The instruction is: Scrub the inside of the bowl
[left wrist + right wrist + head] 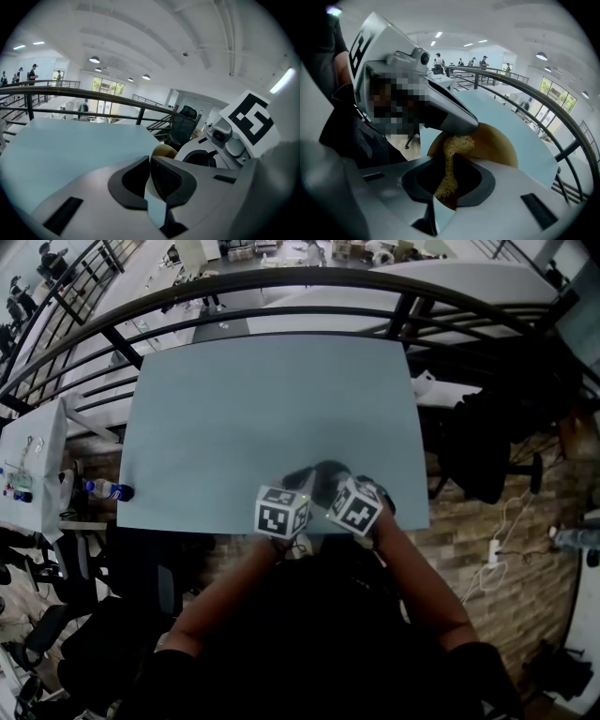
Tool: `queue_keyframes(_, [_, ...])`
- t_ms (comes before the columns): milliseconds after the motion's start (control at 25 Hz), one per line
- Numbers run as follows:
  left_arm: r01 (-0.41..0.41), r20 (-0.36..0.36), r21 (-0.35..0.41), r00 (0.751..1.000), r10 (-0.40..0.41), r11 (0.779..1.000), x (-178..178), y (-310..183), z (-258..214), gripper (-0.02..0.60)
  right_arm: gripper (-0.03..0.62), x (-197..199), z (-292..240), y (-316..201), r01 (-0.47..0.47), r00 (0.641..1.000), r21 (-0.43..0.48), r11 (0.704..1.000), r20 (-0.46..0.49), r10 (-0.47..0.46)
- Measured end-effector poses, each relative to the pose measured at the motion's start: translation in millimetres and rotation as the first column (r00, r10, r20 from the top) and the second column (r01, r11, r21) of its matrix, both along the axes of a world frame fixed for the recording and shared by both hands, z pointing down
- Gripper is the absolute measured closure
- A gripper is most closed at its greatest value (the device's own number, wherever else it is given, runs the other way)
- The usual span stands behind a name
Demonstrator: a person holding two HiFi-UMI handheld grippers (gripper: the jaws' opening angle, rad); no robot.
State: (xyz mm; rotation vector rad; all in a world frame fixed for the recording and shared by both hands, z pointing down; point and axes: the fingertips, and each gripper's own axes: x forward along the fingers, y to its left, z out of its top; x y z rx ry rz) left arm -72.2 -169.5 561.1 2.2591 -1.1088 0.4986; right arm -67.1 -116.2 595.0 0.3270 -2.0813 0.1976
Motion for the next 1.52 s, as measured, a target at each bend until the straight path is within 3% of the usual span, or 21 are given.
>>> queue_keyframes(560, [0.014, 0.025, 0.009, 1.0, -0.014, 1.0, -8.7, -5.6, 11.9, 0.572, 0.531, 5.5, -32.1, 31.3, 0.08, 0.98, -0.127, 0.989, 0.189, -0.055])
queue_keyframes(800, [0.056, -0.107, -0.105, 0.992, -0.067, 0.993, -19.0, -9.6, 19.6, 0.574, 0.531, 16.2, -78.5, 19.5, -0.005, 0.93, -0.092, 0.996, 0.365, 0.039])
queue_keyframes(920, [0.075, -0.223, -0.214, 0.967, -0.123, 0.974, -22.4, -9.8, 32.2, 0.574, 0.53, 35.0, -85.2, 5.0, -0.065, 0.908, -0.084, 0.994, 0.408, 0.094])
queue_keyframes(1120, [0.065, -0.356, -0.319, 0.916, -0.183, 0.946, -21.5, -8.0, 42.8, 0.574, 0.53, 62.3, -88.4, -13.6, -0.156, 0.882, -0.08, 0.985, 0.438, 0.175])
queue_keyframes(1280, [0.044, -0.477, -0.394, 0.844, -0.245, 0.918, -25.0, -7.4, 48.6, 0.574, 0.53, 69.9, -88.4, -22.0, -0.193, 0.874, -0.069, 0.979, 0.441, 0.204])
queue_keyframes(1440, [0.01, -0.56, -0.404, 0.788, -0.256, 0.915, -24.1, -7.0, 45.2, 0.574, 0.53, 71.8, -88.8, -23.2, -0.199, 0.87, -0.077, 0.977, 0.446, 0.212])
queue_keyframes(1520, [-0.02, -0.611, -0.417, 0.746, -0.264, 0.909, -22.5, -5.8, 43.3, 0.574, 0.53, 70.4, -90.7, -23.2, -0.198, 0.864, -0.078, 0.977, 0.457, 0.211])
